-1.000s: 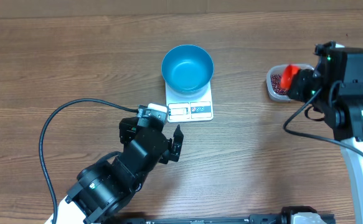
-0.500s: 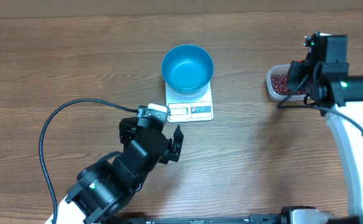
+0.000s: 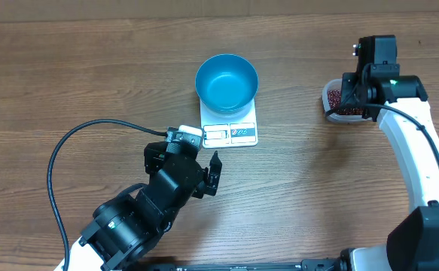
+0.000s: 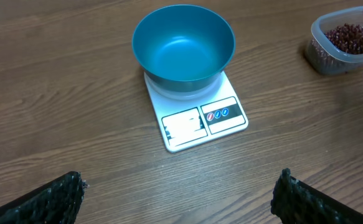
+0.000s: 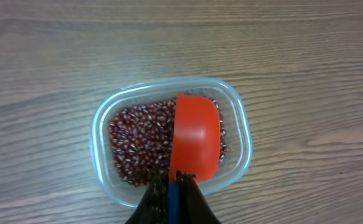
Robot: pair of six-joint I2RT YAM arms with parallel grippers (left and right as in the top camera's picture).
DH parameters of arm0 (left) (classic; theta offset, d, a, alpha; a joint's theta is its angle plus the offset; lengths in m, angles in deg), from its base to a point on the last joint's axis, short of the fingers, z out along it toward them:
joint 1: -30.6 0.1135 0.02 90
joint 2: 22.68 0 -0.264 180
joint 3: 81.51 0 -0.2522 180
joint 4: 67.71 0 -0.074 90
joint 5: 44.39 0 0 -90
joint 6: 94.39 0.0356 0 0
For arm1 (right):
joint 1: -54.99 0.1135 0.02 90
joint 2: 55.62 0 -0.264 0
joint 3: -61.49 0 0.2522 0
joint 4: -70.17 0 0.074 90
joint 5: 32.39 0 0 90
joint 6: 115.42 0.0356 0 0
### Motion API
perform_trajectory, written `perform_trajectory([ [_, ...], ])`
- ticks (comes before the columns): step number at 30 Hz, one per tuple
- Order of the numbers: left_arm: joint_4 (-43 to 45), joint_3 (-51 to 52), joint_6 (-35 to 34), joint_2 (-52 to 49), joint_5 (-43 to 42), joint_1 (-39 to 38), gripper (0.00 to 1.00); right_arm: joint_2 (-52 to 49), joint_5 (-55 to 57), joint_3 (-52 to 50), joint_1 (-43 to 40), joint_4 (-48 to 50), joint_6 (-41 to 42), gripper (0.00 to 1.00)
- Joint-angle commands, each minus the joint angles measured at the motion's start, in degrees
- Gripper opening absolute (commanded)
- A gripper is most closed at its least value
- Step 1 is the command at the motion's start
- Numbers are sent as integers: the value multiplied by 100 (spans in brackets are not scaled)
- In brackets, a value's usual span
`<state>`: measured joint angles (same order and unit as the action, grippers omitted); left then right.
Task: Scoop item into bowl and weigh 150g on scale
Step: 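Lower the red cup into the bean tub with the right gripper, then drag the red cup through the beans to scoop them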
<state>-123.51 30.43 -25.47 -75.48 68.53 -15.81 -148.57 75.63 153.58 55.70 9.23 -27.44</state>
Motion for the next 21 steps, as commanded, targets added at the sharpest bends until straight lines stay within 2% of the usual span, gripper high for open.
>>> perform_trajectory([
  [1,4,48,-81,-9,-9,31,100,-146,212,151,-129,33,-155,4],
  [8,4,48,-81,-9,-9,31,100,-160,188,125,-315,-234,-146,4],
  [21,2,48,-81,-9,-9,31,99,-170,118,-313,-321,68,-146,4],
])
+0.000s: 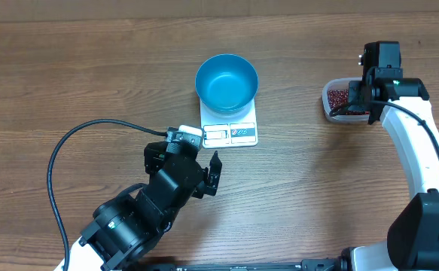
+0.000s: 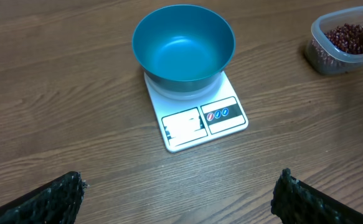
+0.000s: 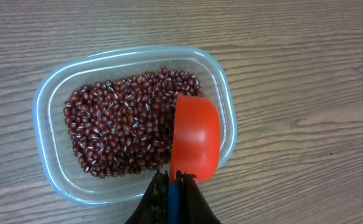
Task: Scoop item into bowl and weigh 150g on scale
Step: 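Drag the red cup through the beans to scoop them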
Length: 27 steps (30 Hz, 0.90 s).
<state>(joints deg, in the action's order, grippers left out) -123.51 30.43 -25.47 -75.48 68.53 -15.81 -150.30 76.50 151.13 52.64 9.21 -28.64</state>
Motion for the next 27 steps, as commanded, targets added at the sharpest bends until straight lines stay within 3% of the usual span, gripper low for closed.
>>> perform_trajectory([
  [1,2,48,-81,-9,-7,31,100,2,28,-96,-15,85,-17,4],
  [9,4,48,-81,-9,-9,31,99,2,-422,-584,-15,387,-4,4],
  [27,2,48,-81,-9,-9,31,100,2,-2006,-619,-321,251,20,4],
])
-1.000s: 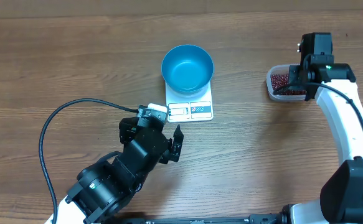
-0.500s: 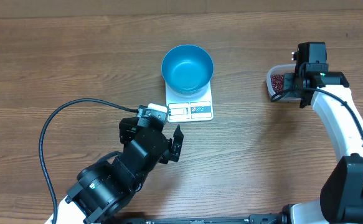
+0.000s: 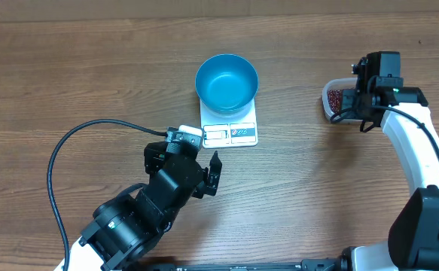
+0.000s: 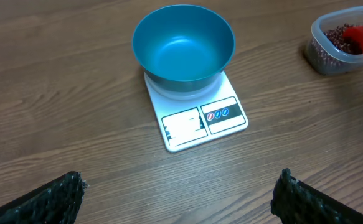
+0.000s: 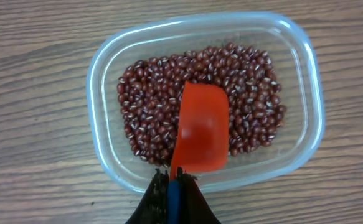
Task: Scoop item into bowl and weigh 150g on scale
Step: 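Drag the red cup through the beans to scoop them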
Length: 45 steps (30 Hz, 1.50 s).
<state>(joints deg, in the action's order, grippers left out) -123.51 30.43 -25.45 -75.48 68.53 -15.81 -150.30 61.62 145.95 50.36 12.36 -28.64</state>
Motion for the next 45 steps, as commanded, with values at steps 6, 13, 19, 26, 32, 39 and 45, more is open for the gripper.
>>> perform_trajectory([
  [6,2,48,-83,-9,-7,31,100,0,-870,-227,-435,-17,219,4],
  [13,4,48,-83,-9,-9,31,100,-52,-1694,-249,-1008,-13,302,4],
  [19,2,48,-83,-9,-9,31,100,-229,-2323,-249,-1263,68,299,4],
  [26,2,48,-83,-46,-9,31,100,-415,-2393,-249,-1272,79,321,4],
  [32,2,48,-83,-87,-7,31,99,-420,-2524,-249,-1276,133,321,4],
  [39,2,48,-83,-153,-9,31,100,-437,-2684,-249,-1281,179,319,4],
  [45,2,48,-83,-157,-9,31,100,-437,-2686,-249,-1283,179,319,4],
])
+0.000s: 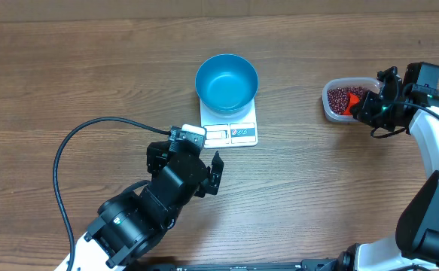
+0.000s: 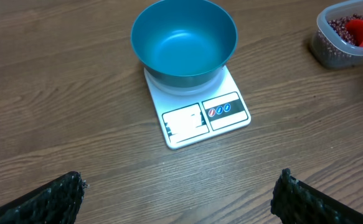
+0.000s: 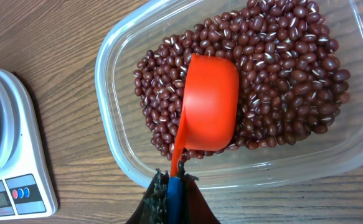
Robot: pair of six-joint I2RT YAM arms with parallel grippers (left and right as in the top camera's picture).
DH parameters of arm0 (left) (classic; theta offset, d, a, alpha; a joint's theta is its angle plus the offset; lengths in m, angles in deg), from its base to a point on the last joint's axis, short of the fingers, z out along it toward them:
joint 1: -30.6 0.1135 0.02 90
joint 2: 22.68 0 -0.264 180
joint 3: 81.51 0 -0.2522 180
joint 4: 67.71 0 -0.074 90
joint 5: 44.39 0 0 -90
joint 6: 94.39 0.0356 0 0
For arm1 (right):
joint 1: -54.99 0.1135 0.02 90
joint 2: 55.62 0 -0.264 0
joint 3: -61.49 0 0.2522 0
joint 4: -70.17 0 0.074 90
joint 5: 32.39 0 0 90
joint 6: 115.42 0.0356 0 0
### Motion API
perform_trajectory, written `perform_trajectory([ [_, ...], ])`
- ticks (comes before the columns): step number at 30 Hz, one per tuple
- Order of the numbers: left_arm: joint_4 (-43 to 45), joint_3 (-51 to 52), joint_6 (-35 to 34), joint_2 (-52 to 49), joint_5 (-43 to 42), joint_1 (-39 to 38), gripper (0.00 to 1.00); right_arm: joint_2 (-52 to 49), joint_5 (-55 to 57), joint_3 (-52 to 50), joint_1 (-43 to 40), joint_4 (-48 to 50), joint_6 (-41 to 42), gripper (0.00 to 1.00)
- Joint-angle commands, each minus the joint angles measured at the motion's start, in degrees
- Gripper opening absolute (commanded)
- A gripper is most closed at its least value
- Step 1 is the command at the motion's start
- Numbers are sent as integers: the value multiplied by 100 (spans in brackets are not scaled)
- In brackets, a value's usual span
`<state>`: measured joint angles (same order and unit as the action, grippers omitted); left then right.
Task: Scoop item into bowl and weigh 150g on scale
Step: 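Drag the red cup through the beans to scoop them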
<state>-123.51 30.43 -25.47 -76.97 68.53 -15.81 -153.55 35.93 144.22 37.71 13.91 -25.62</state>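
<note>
A clear plastic tub (image 3: 116, 134) of red beans (image 3: 281, 74) sits at the right of the table, also seen as tub (image 1: 338, 99). My right gripper (image 3: 172, 180) is shut on the blue handle of an orange scoop (image 3: 209, 102), whose cup lies down among the beans. An empty blue bowl (image 1: 227, 81) stands on the white scale (image 1: 230, 134), left of the tub. My left gripper (image 2: 178, 193) hovers open over bare wood in front of the scale (image 2: 197, 115).
A black cable (image 1: 83, 143) loops across the table's left side from the left arm. The wooden table top (image 1: 317, 188) stretches between scale and tub.
My right gripper has shifted to the right and turned, so the scoop now reaches into the tub from its right side, its cup pressed into the beans. The left arm barely moved.
My right gripper held the orange scoop above the bean tub, first over its right part. Then the scoop lay lower over the middle of the beans. Now its cup sits in the beans from a new angle. The bowl stayed empty throughout.
</note>
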Motion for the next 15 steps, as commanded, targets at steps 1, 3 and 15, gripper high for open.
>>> perform_trajectory([
  [1,2,48,-81,-9,-7,31,100,-111,-138,-76,-17,24,15,4],
  [3,2,48,-81,-9,-7,31,100,-111,-173,-76,-17,24,17,4],
  [15,2,48,-81,-9,-9,31,100,-111,-1060,-76,-551,-46,15,4],
])
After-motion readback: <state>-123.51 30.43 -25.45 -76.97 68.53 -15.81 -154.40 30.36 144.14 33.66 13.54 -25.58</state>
